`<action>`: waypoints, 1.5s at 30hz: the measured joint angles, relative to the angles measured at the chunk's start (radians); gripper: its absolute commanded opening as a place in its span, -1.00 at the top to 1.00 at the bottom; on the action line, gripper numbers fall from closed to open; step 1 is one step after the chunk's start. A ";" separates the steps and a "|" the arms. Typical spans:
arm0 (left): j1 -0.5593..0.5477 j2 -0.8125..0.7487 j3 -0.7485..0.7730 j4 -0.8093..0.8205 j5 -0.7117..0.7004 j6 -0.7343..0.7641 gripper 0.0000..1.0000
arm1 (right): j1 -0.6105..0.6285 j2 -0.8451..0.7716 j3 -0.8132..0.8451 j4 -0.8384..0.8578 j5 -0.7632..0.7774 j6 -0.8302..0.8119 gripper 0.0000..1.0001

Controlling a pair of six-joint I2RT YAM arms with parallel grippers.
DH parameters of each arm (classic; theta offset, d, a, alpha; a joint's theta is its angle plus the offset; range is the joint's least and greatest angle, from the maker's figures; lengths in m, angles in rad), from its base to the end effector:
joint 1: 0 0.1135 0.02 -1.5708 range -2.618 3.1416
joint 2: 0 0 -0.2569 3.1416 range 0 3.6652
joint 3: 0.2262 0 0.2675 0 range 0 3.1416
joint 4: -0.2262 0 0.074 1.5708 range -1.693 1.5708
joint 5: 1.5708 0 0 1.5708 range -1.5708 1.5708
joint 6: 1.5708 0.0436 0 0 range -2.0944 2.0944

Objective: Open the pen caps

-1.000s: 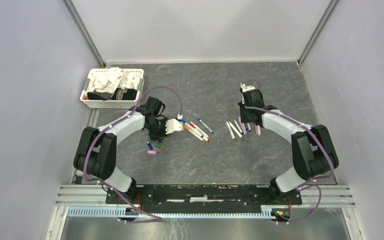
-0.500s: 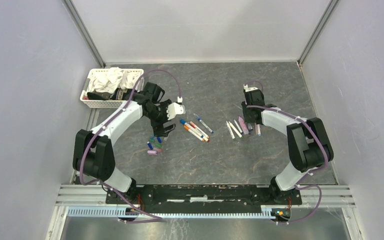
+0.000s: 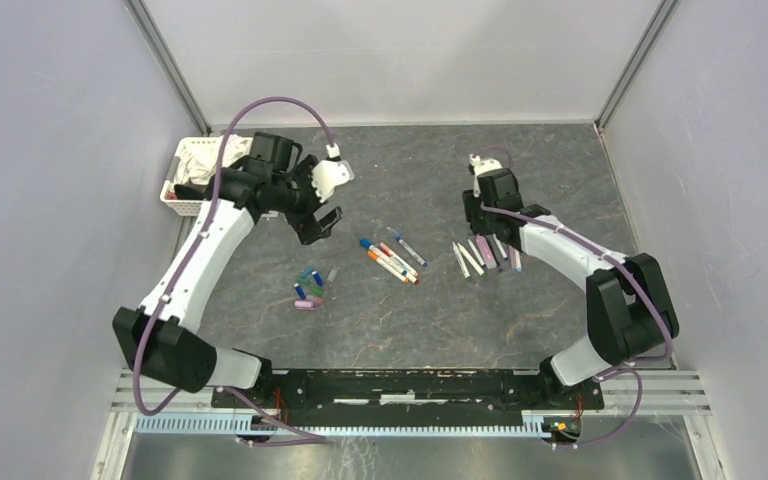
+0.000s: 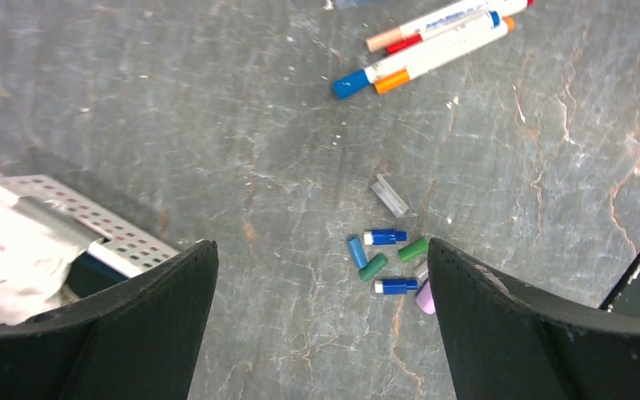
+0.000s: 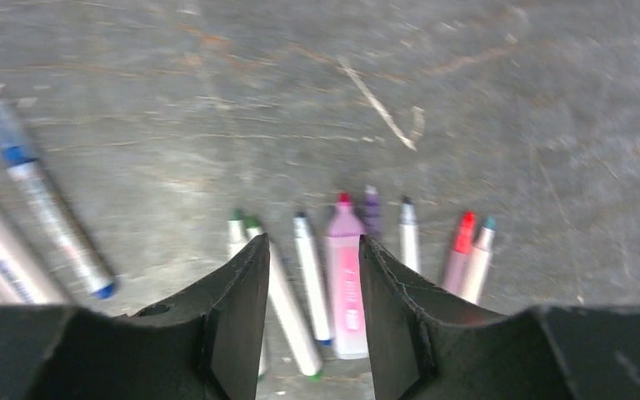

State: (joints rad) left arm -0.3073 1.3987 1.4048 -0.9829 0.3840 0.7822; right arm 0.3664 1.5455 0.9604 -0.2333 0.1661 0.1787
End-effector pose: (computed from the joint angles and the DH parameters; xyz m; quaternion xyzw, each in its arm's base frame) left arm 0.2813 -0.1064 0.3334 0.5342 0.7738 -0.1098 0.3221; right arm 0.3237 0.1165 0.1909 -0.0565 0.9256 0.0242 0.3734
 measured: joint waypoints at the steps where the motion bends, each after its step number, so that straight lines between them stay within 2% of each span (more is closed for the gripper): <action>1: 0.005 -0.017 0.005 0.005 -0.002 -0.012 -1.00 | 0.026 -0.006 0.009 0.003 -0.007 -0.001 0.03; 9: 0.016 -0.128 -0.003 0.035 -0.006 -0.066 -1.00 | 0.292 0.041 0.059 0.034 -0.135 -0.023 0.15; 15: 0.016 -0.122 -0.058 0.010 -0.004 -0.065 -1.00 | 0.397 0.139 0.093 0.047 -0.202 -0.048 0.23; 35: 0.016 -0.103 -0.077 -0.011 0.068 -0.058 -1.00 | 0.459 0.254 0.105 0.092 -0.217 -0.057 0.33; 45: 0.016 -0.101 -0.077 -0.011 0.064 -0.052 -1.00 | 0.545 0.259 0.134 0.079 -0.079 -0.073 0.35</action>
State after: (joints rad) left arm -0.2913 1.2980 1.3281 -0.9943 0.4480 0.7303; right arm 0.9112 1.8050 1.0943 -0.1539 0.0872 0.1059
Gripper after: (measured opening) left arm 0.996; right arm 0.321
